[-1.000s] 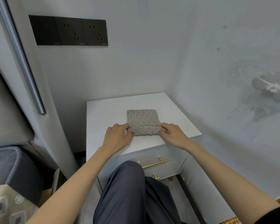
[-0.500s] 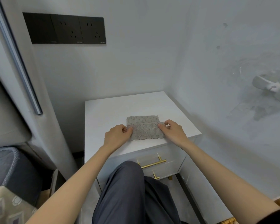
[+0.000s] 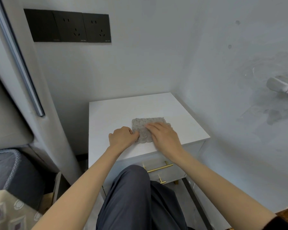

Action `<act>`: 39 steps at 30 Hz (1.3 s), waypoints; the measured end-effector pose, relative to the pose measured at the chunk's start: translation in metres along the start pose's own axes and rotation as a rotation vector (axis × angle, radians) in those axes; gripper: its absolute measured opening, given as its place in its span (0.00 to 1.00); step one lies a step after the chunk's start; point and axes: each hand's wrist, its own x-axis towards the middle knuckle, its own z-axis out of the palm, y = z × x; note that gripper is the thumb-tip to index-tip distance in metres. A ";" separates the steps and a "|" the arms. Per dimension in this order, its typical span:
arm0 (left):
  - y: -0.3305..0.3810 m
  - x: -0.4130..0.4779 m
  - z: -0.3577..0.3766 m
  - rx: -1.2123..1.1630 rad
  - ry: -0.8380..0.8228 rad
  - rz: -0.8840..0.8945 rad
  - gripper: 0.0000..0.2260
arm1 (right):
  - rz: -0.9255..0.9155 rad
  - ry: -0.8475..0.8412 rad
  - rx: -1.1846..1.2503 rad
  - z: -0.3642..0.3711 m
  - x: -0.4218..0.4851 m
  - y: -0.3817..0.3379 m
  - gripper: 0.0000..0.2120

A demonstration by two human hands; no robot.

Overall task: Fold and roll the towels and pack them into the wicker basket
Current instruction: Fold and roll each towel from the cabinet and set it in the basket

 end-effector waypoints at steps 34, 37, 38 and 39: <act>-0.004 -0.023 0.000 0.166 0.019 0.556 0.19 | 0.027 -0.346 -0.185 -0.011 -0.016 0.045 0.23; -0.004 -0.022 -0.008 0.035 -0.020 0.523 0.15 | 0.046 -0.295 -0.034 -0.016 -0.017 0.048 0.17; -0.004 -0.022 -0.011 -0.005 -0.046 0.502 0.13 | 0.061 -0.302 0.021 -0.019 -0.016 0.048 0.14; -0.005 -0.022 -0.014 -0.036 -0.070 0.484 0.12 | 0.082 -0.317 0.069 -0.021 -0.015 0.049 0.11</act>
